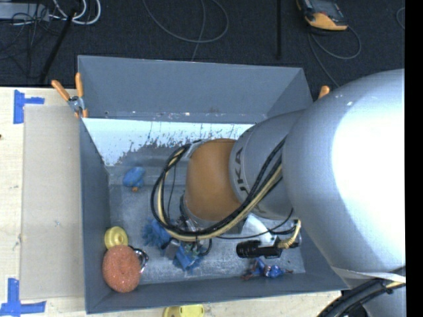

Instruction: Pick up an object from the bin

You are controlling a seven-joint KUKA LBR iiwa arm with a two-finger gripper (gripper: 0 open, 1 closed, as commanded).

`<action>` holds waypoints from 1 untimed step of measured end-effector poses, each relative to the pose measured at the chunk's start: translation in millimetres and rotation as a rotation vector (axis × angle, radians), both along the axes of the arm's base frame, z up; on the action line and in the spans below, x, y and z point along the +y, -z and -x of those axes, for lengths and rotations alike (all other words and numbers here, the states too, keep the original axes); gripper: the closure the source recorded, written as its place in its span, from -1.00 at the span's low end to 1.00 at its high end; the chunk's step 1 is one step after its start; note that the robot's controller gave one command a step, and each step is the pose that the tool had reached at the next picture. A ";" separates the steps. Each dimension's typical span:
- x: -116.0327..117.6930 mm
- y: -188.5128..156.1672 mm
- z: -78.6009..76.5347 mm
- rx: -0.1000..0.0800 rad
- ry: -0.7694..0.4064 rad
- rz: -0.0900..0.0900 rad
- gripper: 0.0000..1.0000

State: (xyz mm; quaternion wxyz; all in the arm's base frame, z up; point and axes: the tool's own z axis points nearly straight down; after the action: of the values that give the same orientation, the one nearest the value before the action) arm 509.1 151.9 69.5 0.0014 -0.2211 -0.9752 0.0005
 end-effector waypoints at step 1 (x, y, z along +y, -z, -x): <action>-0.6 -5.1 1.6 0.005 0.001 0.002 1.00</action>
Offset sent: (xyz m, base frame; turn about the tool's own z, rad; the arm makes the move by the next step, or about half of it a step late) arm -0.0001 -0.0001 0.0609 0.0000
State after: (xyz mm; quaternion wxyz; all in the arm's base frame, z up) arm 507.5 151.3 74.6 0.0039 -0.2215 -0.9752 0.0018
